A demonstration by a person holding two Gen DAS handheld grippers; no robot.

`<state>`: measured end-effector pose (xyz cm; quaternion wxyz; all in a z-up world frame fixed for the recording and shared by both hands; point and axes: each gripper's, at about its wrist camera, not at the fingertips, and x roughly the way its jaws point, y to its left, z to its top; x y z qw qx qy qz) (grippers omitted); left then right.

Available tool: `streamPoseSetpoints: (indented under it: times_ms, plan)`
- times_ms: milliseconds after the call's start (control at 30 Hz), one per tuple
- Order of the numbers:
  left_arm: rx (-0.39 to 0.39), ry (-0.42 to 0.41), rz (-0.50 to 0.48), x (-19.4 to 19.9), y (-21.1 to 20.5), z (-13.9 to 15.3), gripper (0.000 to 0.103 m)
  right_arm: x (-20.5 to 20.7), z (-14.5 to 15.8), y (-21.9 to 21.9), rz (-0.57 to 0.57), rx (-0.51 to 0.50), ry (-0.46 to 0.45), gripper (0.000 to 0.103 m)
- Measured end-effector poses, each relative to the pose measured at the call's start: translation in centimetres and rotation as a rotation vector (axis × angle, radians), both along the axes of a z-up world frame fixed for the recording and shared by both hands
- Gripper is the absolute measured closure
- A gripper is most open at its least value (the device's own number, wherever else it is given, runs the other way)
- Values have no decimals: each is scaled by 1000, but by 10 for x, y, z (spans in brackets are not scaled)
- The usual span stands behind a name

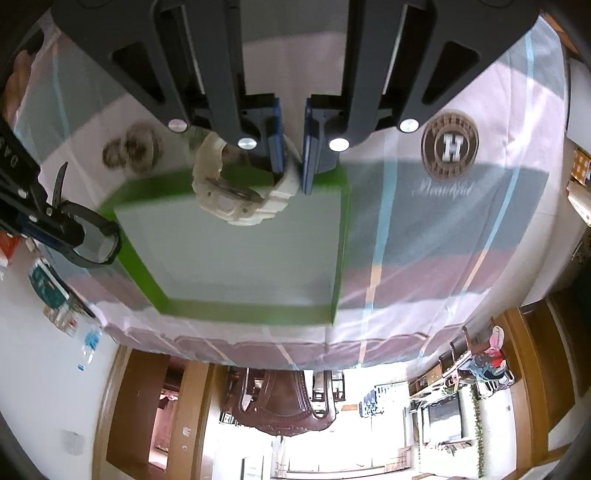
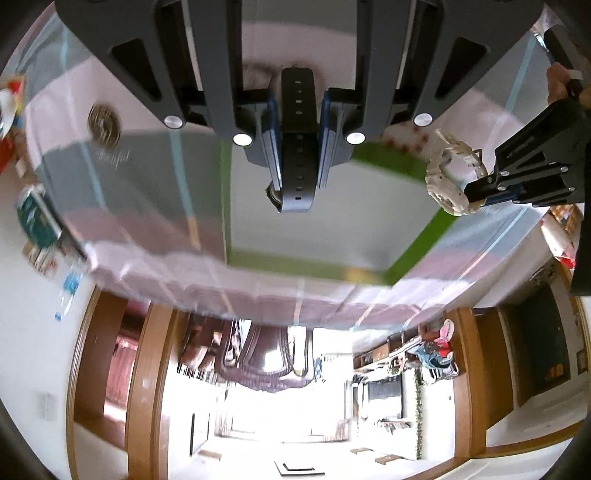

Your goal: Organize jewelry

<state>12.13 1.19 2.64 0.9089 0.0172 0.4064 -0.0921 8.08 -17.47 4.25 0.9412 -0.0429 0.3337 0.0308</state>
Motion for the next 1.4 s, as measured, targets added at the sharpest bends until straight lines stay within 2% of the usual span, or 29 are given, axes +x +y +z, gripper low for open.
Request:
streamPoseSetpoints:
  times_ms: [100,200,400,433,500,533,567,700,733,800,833,933,1067,1200,1267,1400]
  plan:
    - [8,23,21,27,-5,-2,94,27,-4,5,-4,-33,17,85]
    - [1,54,53,55,-7,-6,94,54,-21,8,-11,-38,61,85]
    - [6,105,96,85,-5,-22,88,77,-47,9,-18,-17,130,85]
    - [-1,116,95,86,-5,-24,84,77,-49,9,-21,-18,136,82]
    - [-1,107,102,80,-2,-25,81,73,-47,5,-30,-16,136,59]
    - [1,97,107,76,-1,-23,72,68,-45,2,-35,-9,128,44]
    - [2,84,111,70,2,-20,69,61,-39,-2,-38,4,104,41]
    - [4,23,114,35,16,-7,64,32,-28,-21,-52,23,74,41]
    - [12,2,123,23,21,-6,59,22,-27,-28,-62,37,73,41]
    - [37,-21,137,1,26,-8,53,7,-32,-43,-89,59,95,41]
    - [47,-22,136,-5,25,-11,52,4,-35,-48,-98,68,105,41]
    - [72,2,102,-17,17,-27,52,-7,-53,-59,-126,79,153,42]
    - [92,64,63,-14,1,-50,52,-8,-75,-60,-139,75,214,42]
    - [83,100,18,-17,-15,-64,52,-7,-89,-54,-128,53,248,43]
    - [72,101,-9,-23,-19,-65,49,-8,-92,-51,-107,58,256,55]
    - [78,109,-39,-28,-31,-71,45,-5,-101,-35,-59,29,277,59]
